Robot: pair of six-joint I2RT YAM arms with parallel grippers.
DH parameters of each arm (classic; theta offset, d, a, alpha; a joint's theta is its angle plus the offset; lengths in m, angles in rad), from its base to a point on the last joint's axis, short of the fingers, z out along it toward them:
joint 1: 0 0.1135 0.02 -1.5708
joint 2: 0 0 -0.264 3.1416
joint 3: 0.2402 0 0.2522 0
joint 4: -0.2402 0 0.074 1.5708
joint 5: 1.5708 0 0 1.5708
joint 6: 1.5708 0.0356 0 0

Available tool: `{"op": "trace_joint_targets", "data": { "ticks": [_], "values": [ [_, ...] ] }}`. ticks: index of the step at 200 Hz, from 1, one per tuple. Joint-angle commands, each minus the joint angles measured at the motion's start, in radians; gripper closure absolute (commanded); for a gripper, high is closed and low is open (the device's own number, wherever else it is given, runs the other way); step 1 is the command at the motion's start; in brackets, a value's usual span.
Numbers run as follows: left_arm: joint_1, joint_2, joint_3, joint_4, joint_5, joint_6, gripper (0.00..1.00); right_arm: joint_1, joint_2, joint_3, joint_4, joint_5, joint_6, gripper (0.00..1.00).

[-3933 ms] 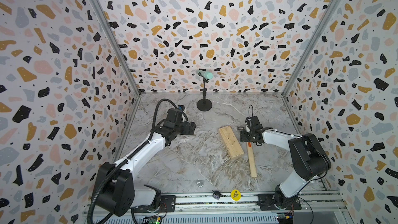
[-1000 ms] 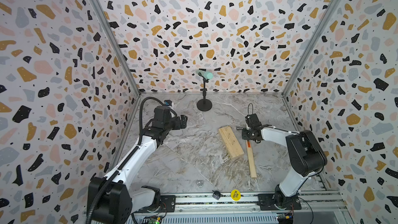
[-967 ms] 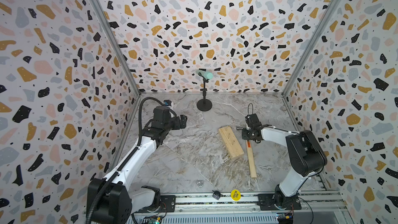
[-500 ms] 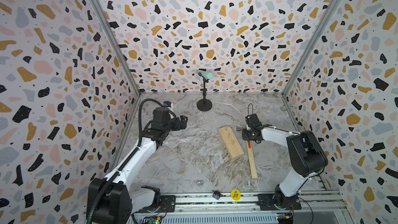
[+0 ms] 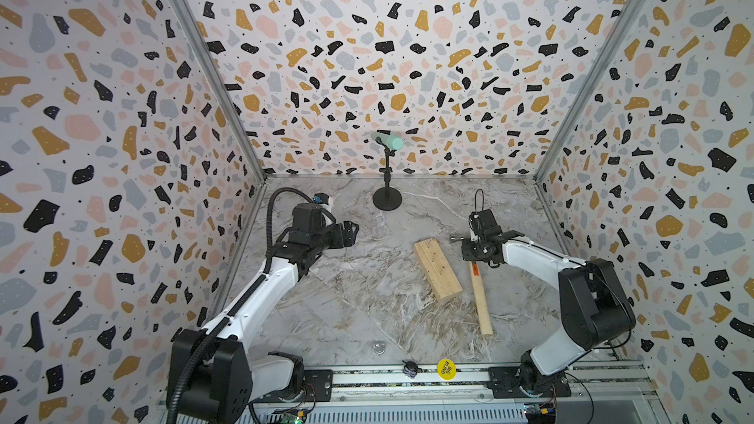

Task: Use a claw hammer to pull out a nail
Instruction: Pick up the hammer at the center of the board.

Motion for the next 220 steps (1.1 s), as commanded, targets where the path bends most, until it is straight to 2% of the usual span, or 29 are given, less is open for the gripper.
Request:
{"op": "trace_joint_targets", "data": {
  "ticks": [1,45,98,156,206,220],
  "values": [
    [0.004,-0.012,0.024,0.031,0.038,-0.004,0.08,0.005,-0.095,0.075,0.009,-0.013,-0.016,1.0],
    [0.005,-0.022,0.015,0.064,0.106,-0.019,0.1,0.006,-0.161,0.108,-0.008,-0.118,-0.022,1.0],
    [0.005,-0.041,-0.006,0.141,0.233,-0.053,0.11,0.007,-0.22,0.147,0.01,-0.315,-0.028,1.0],
    [0.006,-0.054,-0.027,0.228,0.349,-0.102,0.11,0.006,-0.262,0.153,0.088,-0.566,-0.016,1.0],
    [0.005,-0.05,-0.044,0.319,0.458,-0.159,0.11,0.007,-0.276,0.128,0.232,-0.883,0.033,1.0],
    [0.005,-0.053,-0.05,0.343,0.476,-0.174,0.11,0.013,-0.278,0.124,0.255,-0.903,0.039,1.0]
  ]
}}
